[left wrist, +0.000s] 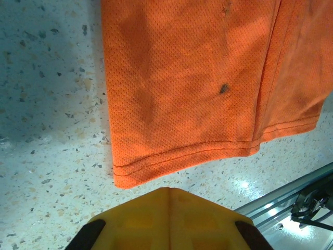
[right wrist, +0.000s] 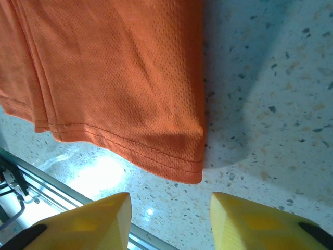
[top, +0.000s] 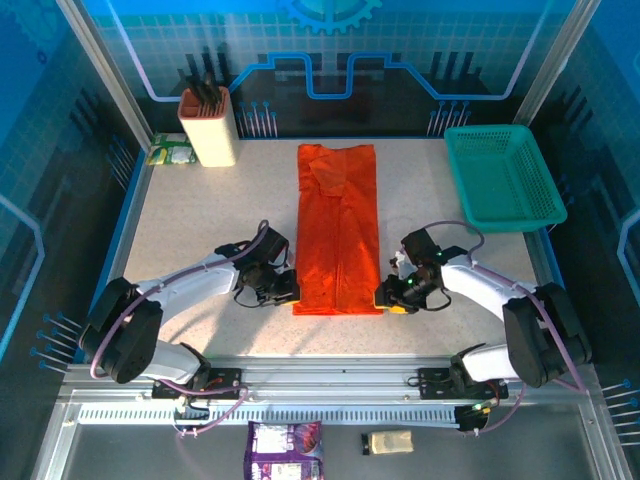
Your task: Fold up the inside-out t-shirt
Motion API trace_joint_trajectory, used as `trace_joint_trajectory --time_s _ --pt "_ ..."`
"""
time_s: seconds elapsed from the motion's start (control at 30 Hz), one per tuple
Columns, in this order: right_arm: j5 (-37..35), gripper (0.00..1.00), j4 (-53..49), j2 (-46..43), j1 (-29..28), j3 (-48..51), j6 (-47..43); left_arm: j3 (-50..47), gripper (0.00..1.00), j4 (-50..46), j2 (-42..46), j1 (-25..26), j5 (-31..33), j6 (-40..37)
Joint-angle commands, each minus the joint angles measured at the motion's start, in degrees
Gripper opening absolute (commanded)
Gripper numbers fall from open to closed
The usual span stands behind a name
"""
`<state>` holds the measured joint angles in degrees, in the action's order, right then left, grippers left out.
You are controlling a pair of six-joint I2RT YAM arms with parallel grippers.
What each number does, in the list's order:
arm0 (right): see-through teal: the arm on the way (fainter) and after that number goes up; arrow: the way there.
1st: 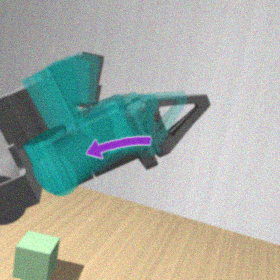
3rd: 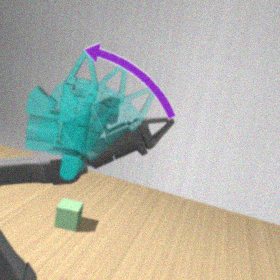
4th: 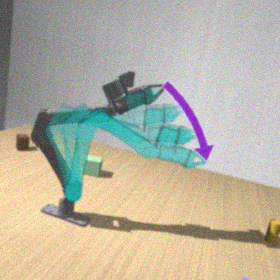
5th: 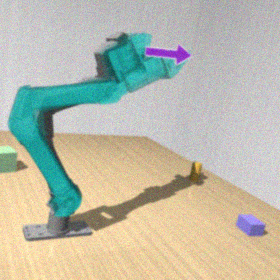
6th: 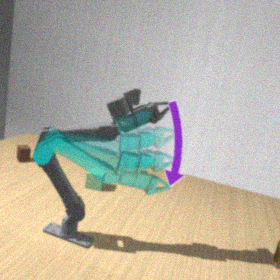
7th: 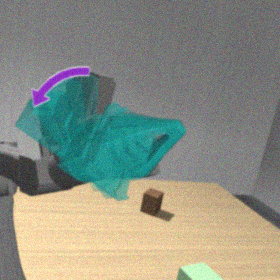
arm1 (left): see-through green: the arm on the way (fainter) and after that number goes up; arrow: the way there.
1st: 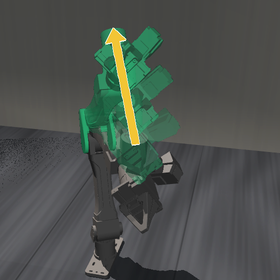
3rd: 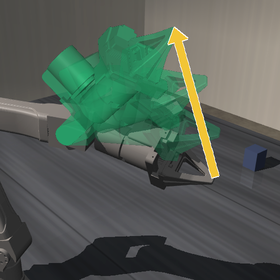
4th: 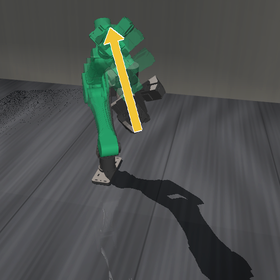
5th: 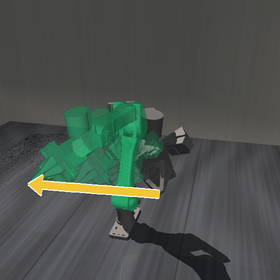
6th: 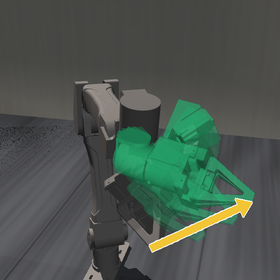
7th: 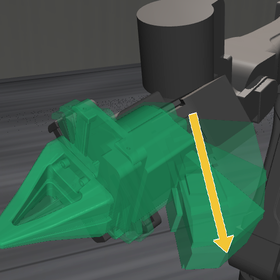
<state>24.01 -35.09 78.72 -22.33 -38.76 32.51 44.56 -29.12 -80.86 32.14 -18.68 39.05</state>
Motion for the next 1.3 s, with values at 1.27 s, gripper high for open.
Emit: trace_joint_trajectory --time_s 1.27 --pt "0.7 0.25 7.1 6.3 -3.1 1.8 4.1 -5.5 0.24 2.5 1.1 -1.2 -0.2 1.0"
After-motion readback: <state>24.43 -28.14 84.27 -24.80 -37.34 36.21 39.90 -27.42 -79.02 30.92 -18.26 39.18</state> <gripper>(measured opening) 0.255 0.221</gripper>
